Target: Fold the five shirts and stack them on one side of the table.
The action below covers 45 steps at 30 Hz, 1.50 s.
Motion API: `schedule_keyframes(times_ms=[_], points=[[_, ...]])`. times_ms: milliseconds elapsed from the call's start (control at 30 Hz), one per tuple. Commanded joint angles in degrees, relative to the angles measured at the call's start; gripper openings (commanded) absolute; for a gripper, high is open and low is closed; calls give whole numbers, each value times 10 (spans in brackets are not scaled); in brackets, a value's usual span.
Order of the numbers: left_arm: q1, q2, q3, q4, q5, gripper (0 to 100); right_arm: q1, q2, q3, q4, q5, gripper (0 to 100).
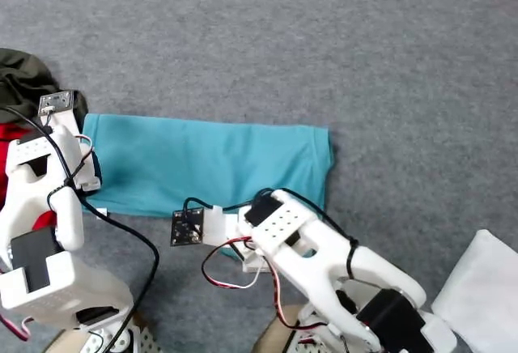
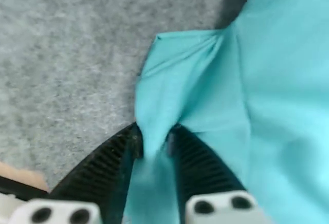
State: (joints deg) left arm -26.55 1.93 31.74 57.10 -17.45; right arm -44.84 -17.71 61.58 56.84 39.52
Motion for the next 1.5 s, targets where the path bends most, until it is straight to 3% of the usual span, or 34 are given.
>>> schedule_keyframes(times_ms=[0, 233, 533, 933, 1467], points=[[4, -22, -1, -3, 3, 19, -2, 35, 2, 9, 0, 5], [4, -22, -1, -5, 3, 19, 81, 34, -64, 40, 2, 5], [4, -22, -1, -6, 3, 19, 85, 39, -237, 131, 36, 5], [5, -22, -1, -7, 3, 19, 143, 169, -411, 152, 113, 5], [5, -22, -1, -7, 3, 19, 138, 283, -580, 155, 236, 5]])
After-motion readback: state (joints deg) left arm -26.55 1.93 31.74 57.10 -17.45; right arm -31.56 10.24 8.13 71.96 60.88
